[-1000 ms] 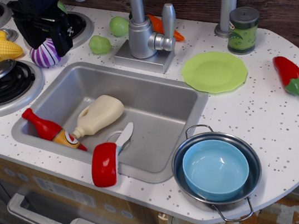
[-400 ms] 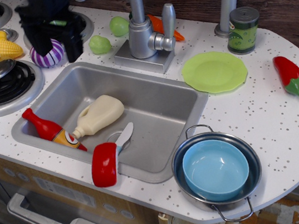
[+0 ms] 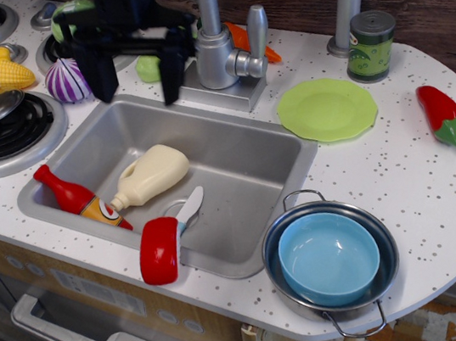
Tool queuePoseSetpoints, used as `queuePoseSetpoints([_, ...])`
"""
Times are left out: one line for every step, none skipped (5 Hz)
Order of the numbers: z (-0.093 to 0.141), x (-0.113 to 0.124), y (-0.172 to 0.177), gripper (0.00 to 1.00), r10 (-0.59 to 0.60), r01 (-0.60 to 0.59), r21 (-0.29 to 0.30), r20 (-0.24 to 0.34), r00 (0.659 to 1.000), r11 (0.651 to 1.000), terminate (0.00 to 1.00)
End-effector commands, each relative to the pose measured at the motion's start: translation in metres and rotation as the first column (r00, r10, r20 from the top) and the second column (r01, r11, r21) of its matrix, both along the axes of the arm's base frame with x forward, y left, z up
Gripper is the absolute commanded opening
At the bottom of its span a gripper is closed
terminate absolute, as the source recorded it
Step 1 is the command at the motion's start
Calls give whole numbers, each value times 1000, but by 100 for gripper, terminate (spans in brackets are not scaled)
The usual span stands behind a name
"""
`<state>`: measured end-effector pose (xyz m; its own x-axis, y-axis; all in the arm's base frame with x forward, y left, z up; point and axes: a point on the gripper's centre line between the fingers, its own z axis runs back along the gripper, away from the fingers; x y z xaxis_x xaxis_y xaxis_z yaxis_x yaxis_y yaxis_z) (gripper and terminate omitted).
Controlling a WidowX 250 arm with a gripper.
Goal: Put sushi on plate
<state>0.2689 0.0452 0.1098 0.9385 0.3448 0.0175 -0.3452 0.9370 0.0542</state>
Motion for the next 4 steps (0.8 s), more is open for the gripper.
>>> queuePoseSetpoints([-10,-27,-39,100,110,-111,13,93,990,994,0])
queuePoseSetpoints([-27,-37,-45,100,131,-137,42,127,983,990,0])
queuePoseSetpoints([-44,-47,-36,100,136,-144,59,124,983,988,0])
queuePoseSetpoints([-55,-52,-20,100,124,-129,27,130,984,991,0])
